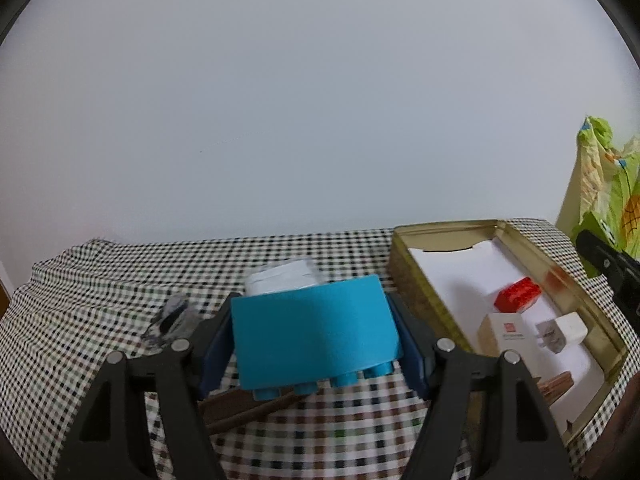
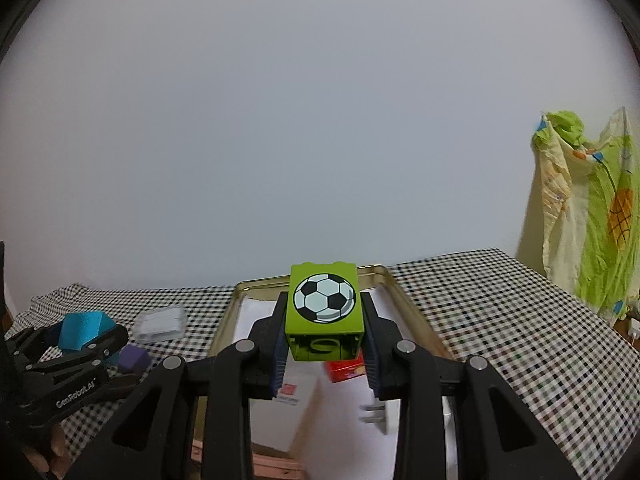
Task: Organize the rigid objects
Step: 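Carry the blue brick and green cube over the gold tin with both tools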
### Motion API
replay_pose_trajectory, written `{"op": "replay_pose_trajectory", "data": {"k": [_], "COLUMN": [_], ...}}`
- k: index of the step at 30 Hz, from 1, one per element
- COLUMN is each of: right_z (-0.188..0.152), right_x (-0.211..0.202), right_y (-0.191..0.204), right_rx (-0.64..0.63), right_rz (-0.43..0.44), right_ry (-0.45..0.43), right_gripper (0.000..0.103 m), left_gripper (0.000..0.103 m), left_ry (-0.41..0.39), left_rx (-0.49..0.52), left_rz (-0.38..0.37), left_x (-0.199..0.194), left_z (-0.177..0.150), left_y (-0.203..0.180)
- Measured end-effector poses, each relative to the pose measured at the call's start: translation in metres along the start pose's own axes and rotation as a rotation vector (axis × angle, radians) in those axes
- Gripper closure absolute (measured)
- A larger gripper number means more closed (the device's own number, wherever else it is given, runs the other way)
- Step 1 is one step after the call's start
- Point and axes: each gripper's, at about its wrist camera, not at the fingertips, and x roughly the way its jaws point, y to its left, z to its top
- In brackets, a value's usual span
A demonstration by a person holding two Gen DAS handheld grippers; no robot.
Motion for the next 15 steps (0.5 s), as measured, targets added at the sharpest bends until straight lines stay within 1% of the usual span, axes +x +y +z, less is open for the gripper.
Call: {"op": "replay_pose_trajectory", "data": {"k": [4,8,12,15], "right_z": [0.005,0.011,0.012,0.011], "right_x": [0.008,0.005,0.009,0.010], "right_y": [-0.009,-0.023,-0.042,-0.049], "right_rx": [0.003,0.000,0.020,0.036], "right_rz": [-0.019,-0.060,-0.078,-0.074], "right_ry": [-0.006,-0.026,0.001,0.029], "right_gripper": [0.069,0.069,0.069,0.069], "left_gripper": [0.033,0.032,0.033,0.033], "left_ry": [-0.011,-0.030,-0.036,-0.027], "left_rx": [0.010,0.007,0.017,0.035], "left_rz": [-0.018,-0.043,-0.085,-0.138], "left_x": [-0.002,-0.005,-0.005,-0.003], "left_z": [0.005,0.012,0.020,0.024], "left_y": [-0.008,-0.014,-0.029,-0.046]}}
